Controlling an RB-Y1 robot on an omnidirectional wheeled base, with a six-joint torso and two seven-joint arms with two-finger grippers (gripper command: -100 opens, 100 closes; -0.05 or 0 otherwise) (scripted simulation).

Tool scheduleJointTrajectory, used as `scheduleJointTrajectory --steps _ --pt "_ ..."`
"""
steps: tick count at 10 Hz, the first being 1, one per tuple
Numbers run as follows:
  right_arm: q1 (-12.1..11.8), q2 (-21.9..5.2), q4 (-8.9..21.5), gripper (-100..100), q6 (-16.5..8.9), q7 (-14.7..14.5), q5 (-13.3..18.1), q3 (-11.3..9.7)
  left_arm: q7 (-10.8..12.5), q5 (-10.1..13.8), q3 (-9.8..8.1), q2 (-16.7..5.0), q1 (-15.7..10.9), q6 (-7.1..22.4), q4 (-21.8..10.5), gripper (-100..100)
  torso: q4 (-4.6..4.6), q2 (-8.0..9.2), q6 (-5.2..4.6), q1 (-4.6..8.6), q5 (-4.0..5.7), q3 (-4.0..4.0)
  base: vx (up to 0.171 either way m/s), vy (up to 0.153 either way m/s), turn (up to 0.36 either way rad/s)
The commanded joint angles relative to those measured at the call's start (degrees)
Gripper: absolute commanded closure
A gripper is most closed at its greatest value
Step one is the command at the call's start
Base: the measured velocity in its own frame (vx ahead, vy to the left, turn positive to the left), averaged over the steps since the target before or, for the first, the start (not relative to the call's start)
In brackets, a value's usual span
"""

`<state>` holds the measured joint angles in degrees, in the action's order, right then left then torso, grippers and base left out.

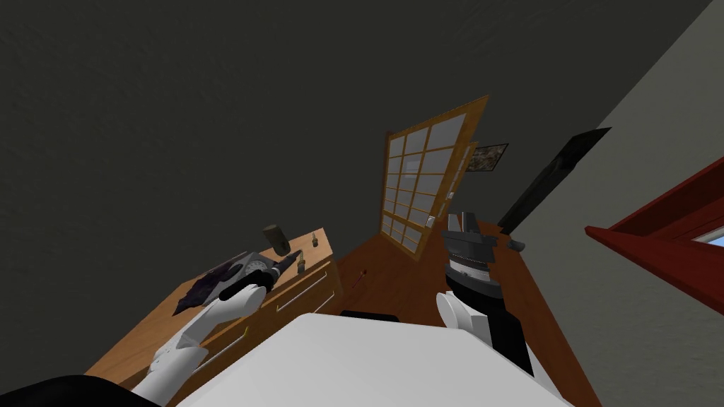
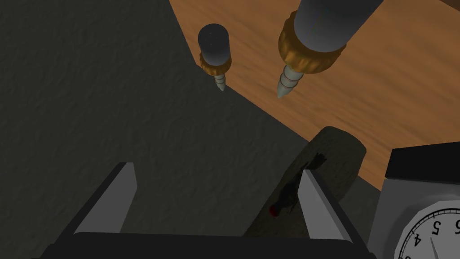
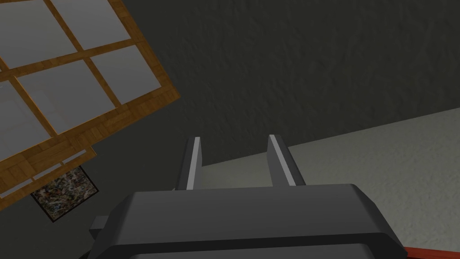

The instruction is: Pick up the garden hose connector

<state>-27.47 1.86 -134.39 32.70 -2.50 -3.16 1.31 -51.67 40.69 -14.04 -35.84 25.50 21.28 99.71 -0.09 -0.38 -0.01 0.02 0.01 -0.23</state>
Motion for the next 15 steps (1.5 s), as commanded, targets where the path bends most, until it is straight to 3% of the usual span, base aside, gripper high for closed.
scheduleJointTrajectory --steps 1,4,5,7,8,12,15 --pt "0.0 0.0 0.0 0 0.0 0.0 0.0 0.0 -1.7 1.6 0.1 -1.8 1.2 2.9 -1.4 -100 0.0 0.0 0.0 0.0 0.0 0.0 0.094 -0.007 -0.063" --pt "0.0 0.0 0.0 0 0.0 0.0 0.0 0.0 -4.2 3.6 0.1 -4.4 3.0 7.9 -3.4 -100 -0.03 -0.11 0.0 0.07 0.02 -0.07 0.126 -0.022 -0.053" --pt "0.0 0.0 0.0 0 0.0 0.0 0.0 0.0 -4.2 3.6 0.1 -4.4 3.0 8.3 -3.4 -100 -0.01 -0.07 -0.01 0.03 0.01 -0.04 0.079 -0.005 -0.031" --pt "0.0 0.0 0.0 0 0.0 0.0 0.0 0.0 -6.3 5.2 0.21 -6.9 4.9 12.7 -5.0 -100 0.01 0.02 -0.01 -0.02 0.0 0.01 0.113 0.006 -0.086" --pt "0.0 0.0 0.0 0 0.0 0.0 0.0 0.0 -6.3 5.2 0.21 -6.9 4.9 13.0 -5.0 -100 -0.02 -0.12 -0.01 -0.05 -0.01 -0.06 0.114 0.01 -0.023" --pt "0.0 0.0 0.0 0 0.0 0.0 0.0 0.0 -9.1 7.3 0.6 -11.0 8.2 20.5 -7.2 -100 -0.03 -0.16 -0.02 -0.01 0.0 -0.09 0.131 0.007 -0.088" --pt "0.0 0.0 0.0 0 0.0 0.0 0.0 0.0 -10.2 8.0 0.9 -12.8 9.9 24.0 -8.1 -100 -0.04 -0.16 -0.01 -0.05 -0.01 -0.1 0.13 0.014 -0.071"
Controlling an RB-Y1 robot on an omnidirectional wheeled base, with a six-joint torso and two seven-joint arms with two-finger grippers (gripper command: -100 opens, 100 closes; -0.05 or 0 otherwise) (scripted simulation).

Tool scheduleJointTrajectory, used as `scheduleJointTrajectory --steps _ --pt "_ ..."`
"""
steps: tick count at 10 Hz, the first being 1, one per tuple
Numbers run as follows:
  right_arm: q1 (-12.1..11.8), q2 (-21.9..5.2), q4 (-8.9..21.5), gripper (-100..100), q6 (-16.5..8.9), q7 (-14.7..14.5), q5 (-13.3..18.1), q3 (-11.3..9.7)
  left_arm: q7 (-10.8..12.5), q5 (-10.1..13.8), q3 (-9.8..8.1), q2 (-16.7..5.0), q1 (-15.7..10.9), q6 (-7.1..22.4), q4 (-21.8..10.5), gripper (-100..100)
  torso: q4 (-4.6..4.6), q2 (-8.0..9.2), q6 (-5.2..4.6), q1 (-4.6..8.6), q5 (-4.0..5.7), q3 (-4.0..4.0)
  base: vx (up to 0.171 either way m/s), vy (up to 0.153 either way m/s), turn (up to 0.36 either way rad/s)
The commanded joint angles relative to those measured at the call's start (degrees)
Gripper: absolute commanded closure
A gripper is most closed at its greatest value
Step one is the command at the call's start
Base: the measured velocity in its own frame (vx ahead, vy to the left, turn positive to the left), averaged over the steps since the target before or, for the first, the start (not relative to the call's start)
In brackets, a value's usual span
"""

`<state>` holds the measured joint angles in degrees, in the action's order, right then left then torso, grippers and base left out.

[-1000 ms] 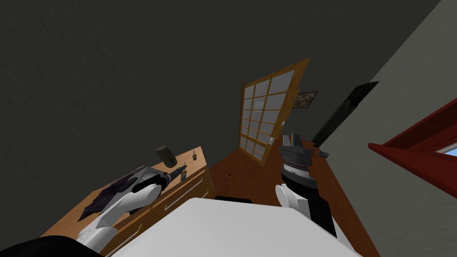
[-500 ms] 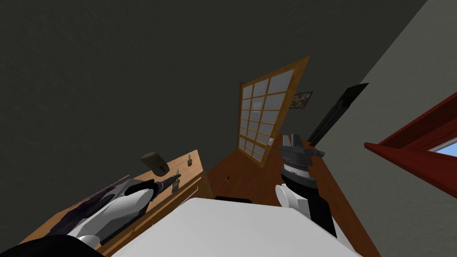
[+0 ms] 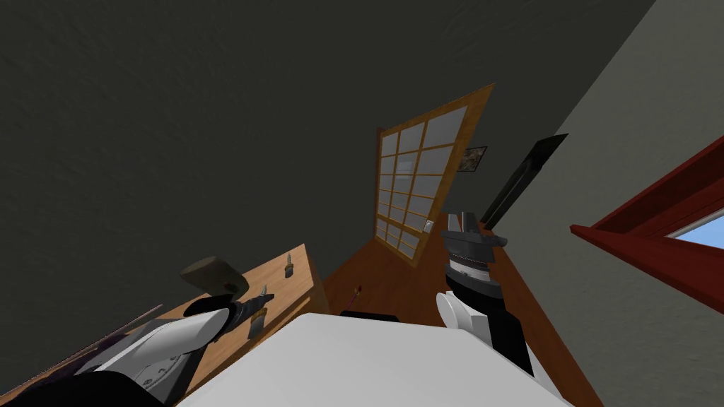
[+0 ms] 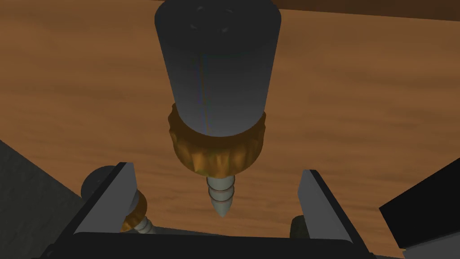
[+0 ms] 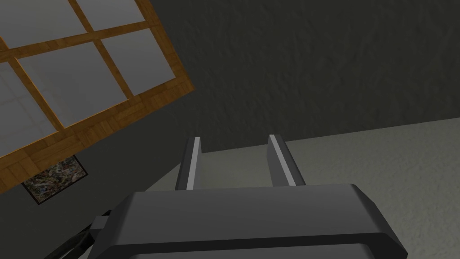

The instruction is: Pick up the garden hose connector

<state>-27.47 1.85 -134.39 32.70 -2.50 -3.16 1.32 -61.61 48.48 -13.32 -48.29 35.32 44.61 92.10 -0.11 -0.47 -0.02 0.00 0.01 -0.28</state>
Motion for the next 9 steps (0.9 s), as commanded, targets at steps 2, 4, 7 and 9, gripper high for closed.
scheduleJointTrajectory --steps 2,4,7,9 --pt "0.0 0.0 0.0 0 0.0 0.0 0.0 0.0 -0.3 0.3 0.15 -0.5 0.4 0.9 -0.5 -100 0.02 0.08 0.0 0.01 0.0 0.05 0.062 0.005 -0.031" --pt "0.0 0.0 0.0 0 0.0 0.0 0.0 0.0 0.0 -1.0 1.31 0.7 -0.4 -0.2 -2.1 -100 0.08 0.37 0.02 0.05 0.01 0.22 0.003 0.012 -0.039" --pt "0.0 0.0 0.0 0 0.0 0.0 0.0 0.0 0.3 -1.8 1.95 1.3 -0.9 -0.8 -3.0 -100 0.11 0.49 0.01 -0.14 -0.04 0.29 -0.007 0.041 -0.052" --pt "0.0 0.0 0.0 0 0.0 0.0 0.0 0.0 0.3 -1.8 2.01 1.4 -1.0 -0.9 -3.1 100 0.11 0.48 0.02 0.02 0.0 0.28 0.0 0.0 0.0"
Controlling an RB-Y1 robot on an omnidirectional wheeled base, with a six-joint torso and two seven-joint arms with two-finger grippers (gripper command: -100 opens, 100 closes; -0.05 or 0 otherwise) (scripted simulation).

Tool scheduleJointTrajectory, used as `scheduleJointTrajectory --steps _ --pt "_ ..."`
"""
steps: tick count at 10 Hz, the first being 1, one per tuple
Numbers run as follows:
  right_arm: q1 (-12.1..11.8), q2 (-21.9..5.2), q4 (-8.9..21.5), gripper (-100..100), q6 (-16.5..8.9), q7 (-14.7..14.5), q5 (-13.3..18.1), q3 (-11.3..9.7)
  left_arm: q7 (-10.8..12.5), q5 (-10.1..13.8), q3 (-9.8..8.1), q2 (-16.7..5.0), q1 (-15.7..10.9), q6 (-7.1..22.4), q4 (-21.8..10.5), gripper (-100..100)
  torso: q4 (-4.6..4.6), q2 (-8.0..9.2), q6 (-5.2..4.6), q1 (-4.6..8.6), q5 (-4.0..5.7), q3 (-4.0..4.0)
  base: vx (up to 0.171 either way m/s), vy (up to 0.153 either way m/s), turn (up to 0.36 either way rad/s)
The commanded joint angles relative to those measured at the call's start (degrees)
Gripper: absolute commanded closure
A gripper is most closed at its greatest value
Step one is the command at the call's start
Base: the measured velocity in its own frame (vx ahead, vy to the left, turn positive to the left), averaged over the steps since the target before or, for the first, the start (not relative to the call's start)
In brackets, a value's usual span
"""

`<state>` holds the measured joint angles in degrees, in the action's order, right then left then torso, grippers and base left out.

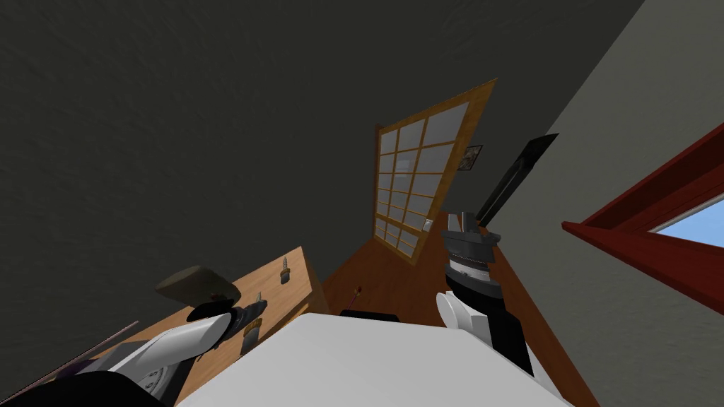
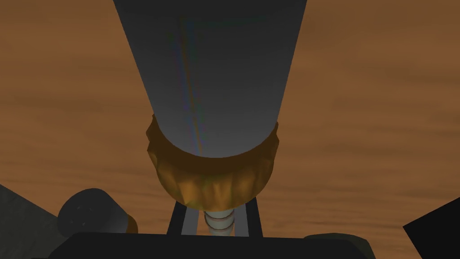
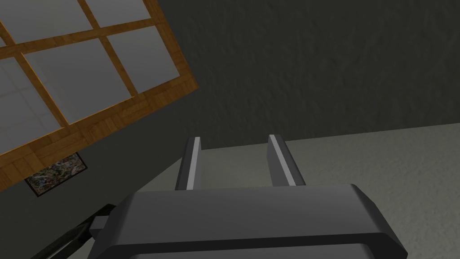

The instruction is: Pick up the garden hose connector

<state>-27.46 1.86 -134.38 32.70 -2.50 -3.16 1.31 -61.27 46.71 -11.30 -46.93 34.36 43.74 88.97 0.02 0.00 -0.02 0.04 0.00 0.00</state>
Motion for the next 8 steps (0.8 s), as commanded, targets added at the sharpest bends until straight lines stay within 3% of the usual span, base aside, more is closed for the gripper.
scheduleJointTrajectory --steps 1,3,4,5,6,7,8 --pt "0.0 0.0 0.0 0 0.0 0.0 0.0 0.0 0.0 0.0 0.0 0.0 0.0 0.0 0.0 100 0.0 0.0 0.0 0.0 0.0 0.0 -0.003 -0.001 -0.013" --pt "0.0 0.0 0.0 0 0.0 0.0 0.0 0.0 -0.2 0.0 0.09 0.0 0.0 0.0 0.1 100 0.0 -0.05 0.07 -0.05 -0.02 -0.02 0.0 0.0 0.0" --pt "0.0 0.0 0.0 0 0.0 0.0 0.0 0.0 -0.1 0.0 0.08 0.0 0.0 0.1 0.1 0 0.0 -0.05 0.06 -0.07 -0.04 -0.02 0.0 0.0 0.0" --pt "0.0 0.0 0.0 0 0.0 0.0 0.0 0.0 -0.5 1.3 -1.17 -1.2 0.9 1.2 1.7 100 0.0 -0.05 0.05 -0.09 -0.04 -0.02 0.01 -0.039 0.118" --pt "0.0 0.0 0.0 0 0.0 0.0 0.0 0.0 -0.8 2.1 -1.86 -1.9 1.4 2.0 2.6 100 0.0 -0.06 0.1 0.04 0.0 -0.03 0.014 -0.068 0.116" --pt "0.0 0.0 0.0 0 0.0 0.0 0.0 0.0 -0.3 1.3 -1.39 -1.4 1.0 1.5 2.2 100 0.01 -0.07 0.05 0.17 0.03 -0.03 0.005 -0.031 0.022" --pt "0.0 0.0 0.0 0 0.0 0.0 0.0 0.0 -0.3 1.4 -1.49 -1.5 1.1 1.8 2.3 0 0.01 -0.06 0.02 0.07 -0.01 -0.03 0.0 -0.006 -0.001"
